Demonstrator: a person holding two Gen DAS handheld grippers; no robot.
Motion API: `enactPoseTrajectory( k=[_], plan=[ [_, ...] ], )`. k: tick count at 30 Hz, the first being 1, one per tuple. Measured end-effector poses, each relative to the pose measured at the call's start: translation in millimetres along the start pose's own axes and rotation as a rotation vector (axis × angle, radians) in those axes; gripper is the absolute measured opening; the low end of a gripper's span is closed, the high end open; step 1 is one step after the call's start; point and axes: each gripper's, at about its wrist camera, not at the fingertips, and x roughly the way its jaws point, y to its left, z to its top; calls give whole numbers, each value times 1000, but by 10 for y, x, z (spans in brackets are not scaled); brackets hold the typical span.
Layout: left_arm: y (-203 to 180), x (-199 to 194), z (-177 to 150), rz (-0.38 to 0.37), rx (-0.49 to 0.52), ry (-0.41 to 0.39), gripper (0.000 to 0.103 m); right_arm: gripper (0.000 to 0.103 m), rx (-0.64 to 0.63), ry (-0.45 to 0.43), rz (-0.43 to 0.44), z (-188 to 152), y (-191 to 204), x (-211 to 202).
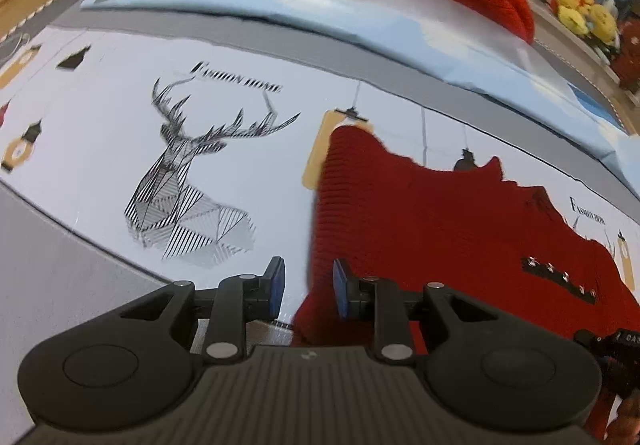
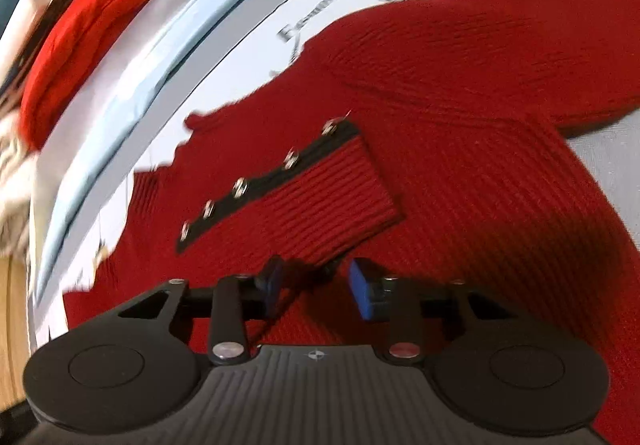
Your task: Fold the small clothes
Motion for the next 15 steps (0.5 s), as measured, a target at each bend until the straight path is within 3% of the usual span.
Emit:
enactPoseTrajectory(
  k=[1,4,5,8,9,10,11,15],
  plan=[
    [-26,16,14,-3,10,-4,27,8,-2,-20,0,10,-3,3],
    [-84,3,7,-15,25,-7,27,0,10,-81,44,40,7,-60],
    [-107,-15,9,-24,25,-8,27,0,-25,-152,50,60,67,-182],
    [-154,-30,10,-47,44,-21,27,0,-227,-514,88,35,355,-778],
    [-167,-24,4,-43,54,-26,27,0,-252,-579,110,48,387,-917],
    [-174,-12,-6,-37,60,-27,27,0,-231,-569,99,87,361,-946],
    [-175,10,-16,-32,60,-20,27,0,-189,-499,92,140,281,-873],
    [-156,39,-29,-30,56,-8,29,5,5,-158,99,197,-59,-321]
  ],
)
